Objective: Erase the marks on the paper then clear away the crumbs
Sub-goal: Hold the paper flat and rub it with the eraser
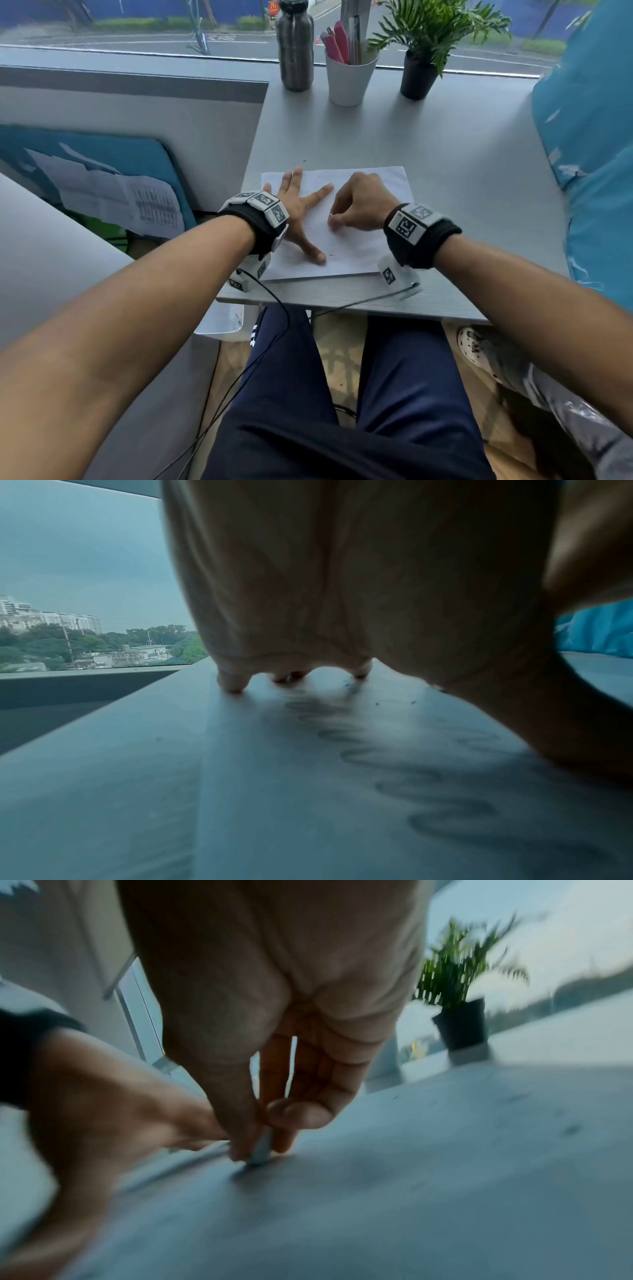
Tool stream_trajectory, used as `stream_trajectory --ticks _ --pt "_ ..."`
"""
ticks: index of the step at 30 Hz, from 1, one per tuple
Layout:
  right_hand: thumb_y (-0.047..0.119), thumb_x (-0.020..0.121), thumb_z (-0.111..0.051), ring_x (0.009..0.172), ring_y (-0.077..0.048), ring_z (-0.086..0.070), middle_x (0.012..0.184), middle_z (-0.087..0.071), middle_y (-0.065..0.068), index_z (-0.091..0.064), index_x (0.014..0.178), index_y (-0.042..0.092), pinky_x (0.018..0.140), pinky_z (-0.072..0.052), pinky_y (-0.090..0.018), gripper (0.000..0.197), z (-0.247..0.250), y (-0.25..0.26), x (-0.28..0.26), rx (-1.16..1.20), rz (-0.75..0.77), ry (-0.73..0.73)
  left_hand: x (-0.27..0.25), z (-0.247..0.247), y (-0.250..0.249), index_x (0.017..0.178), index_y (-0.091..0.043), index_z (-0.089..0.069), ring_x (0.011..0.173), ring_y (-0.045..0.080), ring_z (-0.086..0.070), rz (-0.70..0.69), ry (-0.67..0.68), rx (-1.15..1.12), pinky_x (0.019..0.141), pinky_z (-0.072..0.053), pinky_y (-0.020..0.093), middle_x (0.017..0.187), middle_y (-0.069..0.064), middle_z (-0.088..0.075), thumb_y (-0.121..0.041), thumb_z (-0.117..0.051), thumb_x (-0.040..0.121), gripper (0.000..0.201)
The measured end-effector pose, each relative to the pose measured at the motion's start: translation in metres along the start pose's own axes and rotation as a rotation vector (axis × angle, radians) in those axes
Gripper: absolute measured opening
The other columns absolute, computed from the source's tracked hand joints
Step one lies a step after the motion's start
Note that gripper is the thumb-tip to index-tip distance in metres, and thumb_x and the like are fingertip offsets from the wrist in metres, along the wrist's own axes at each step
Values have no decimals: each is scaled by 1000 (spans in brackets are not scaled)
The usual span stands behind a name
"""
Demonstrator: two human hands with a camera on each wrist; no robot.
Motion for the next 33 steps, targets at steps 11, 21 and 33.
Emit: stream_trajectory --ticks 11,21,33 --pt "22 68 -81 70 -15 -62 70 -72 -1 -78 74 16 73 -51 -26 9 10 -6 11 -66 -34 -85 -8 -9 -7 157 -34 0 150 23 15 -227 -90 -33 118 3 58 163 3 19 -73 -70 65 121" --pt "20 69 -78 63 -10 -59 65 -68 4 -77 70 15 73 -45 -21 5 4 -4 -1 -51 4 -104 -5 -11 -10 155 -33 12 147 23 24 -208 -40 -3 116 11 58 159 2 29 -77 -69 62 131" --pt "21 69 -81 71 -11 -68 73 -75 2 -80 77 16 73 -51 -19 10 1 0 -11 -52 31 28 -8 -12 -8 152 -38 19 145 19 30 -199 -7 -16 114 17 58 157 -3 34 -82 -69 55 138"
Point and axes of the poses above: each hand's wrist, its own x-axis towards the middle knuckle, its own z-axis out of the back of the hand, y = z × x, the point moved 4 cm from there along x, towards the middle knuckle
